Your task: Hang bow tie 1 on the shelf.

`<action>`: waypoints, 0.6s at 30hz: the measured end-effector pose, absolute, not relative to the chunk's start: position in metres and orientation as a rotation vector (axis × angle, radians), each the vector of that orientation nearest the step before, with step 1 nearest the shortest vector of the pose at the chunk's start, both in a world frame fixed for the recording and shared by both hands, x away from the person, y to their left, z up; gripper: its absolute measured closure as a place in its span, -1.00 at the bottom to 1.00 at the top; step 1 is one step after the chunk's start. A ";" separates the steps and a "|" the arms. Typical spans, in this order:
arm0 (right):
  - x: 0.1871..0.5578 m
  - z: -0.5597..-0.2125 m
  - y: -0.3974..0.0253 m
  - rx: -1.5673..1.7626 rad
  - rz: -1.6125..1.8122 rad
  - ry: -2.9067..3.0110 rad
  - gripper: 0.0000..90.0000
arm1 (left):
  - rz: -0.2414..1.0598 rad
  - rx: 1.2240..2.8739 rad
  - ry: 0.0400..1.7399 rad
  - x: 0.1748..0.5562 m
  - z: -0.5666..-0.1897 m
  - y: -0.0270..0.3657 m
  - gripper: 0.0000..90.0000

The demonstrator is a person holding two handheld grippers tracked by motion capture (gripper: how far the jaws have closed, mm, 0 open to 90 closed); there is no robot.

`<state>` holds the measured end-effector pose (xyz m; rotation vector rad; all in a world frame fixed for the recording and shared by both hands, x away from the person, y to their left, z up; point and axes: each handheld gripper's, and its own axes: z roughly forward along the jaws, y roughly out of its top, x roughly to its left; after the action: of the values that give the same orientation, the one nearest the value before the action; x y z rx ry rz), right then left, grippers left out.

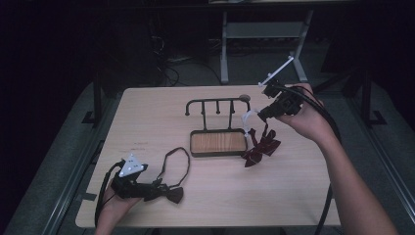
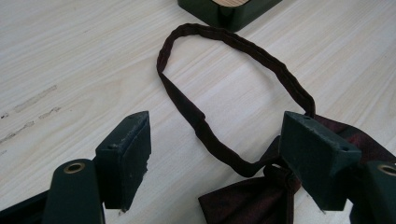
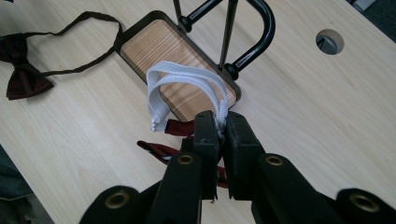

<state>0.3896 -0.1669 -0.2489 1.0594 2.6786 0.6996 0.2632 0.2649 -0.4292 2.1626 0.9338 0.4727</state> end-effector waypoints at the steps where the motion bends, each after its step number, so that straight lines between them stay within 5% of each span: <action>1: 0.390 -0.248 -0.166 1.055 0.698 2.677 0.87 | 0.472 2.164 0.933 0.263 -0.429 0.265 -0.43; 18: 0.420 -0.245 -0.165 1.126 0.682 2.658 0.87 | 0.471 2.168 0.926 0.263 -0.430 0.264 -0.43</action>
<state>0.4201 -0.1654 -0.2454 1.1256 2.6583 0.6824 0.2633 0.2640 -0.4300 2.1675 0.9259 0.4710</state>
